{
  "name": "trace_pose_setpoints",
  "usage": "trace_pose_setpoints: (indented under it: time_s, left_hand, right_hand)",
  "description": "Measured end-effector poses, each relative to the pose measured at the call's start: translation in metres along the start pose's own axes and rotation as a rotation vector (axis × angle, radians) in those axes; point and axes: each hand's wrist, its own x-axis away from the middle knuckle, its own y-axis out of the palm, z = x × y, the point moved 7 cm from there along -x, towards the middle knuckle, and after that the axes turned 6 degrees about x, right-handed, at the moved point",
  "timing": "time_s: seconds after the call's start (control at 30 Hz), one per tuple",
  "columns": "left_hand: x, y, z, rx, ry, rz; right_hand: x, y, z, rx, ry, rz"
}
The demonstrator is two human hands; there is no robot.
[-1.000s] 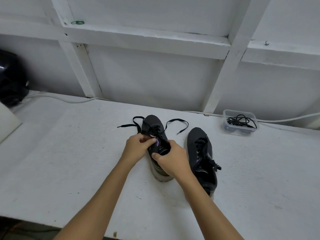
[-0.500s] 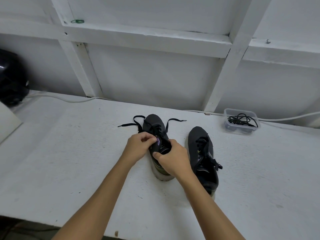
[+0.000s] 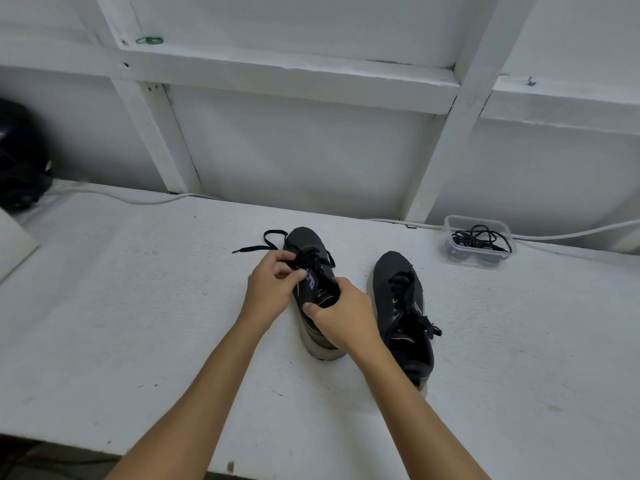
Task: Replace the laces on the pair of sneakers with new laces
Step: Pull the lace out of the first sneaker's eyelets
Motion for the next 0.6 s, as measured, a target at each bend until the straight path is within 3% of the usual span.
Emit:
trace_pose_setpoints:
  time_s: [0.13, 0.2, 0.27, 0.4, 0.47, 0.6]
  left_hand:
    - [-0.001, -0.04, -0.007, 0.33, -0.073, 0.448]
    - [0.004, -0.052, -0.013, 0.292, -0.14, 0.54]
    - [0.004, -0.046, -0.012, 0.105, -0.129, 0.396]
    - [0.003, -0.005, -0.006, -0.173, -0.025, -0.091]
    - [0.002, 0.003, -0.002, -0.217, 0.016, -0.149]
    - [-0.001, 0.003, 0.005, -0.277, 0.059, -0.107]
  right_hand:
    - [0.001, 0.0, 0.001, -0.018, 0.006, -0.017]
    - [0.001, -0.001, 0.001, -0.026, 0.005, -0.022]
    - [0.001, -0.001, 0.001, -0.028, 0.004, -0.018]
    - [0.001, 0.0, 0.0, -0.011, -0.003, -0.004]
    - [0.001, 0.0, 0.0, -0.013, -0.007, -0.003]
    - [0.001, 0.0, 0.0, -0.017, -0.008, -0.004]
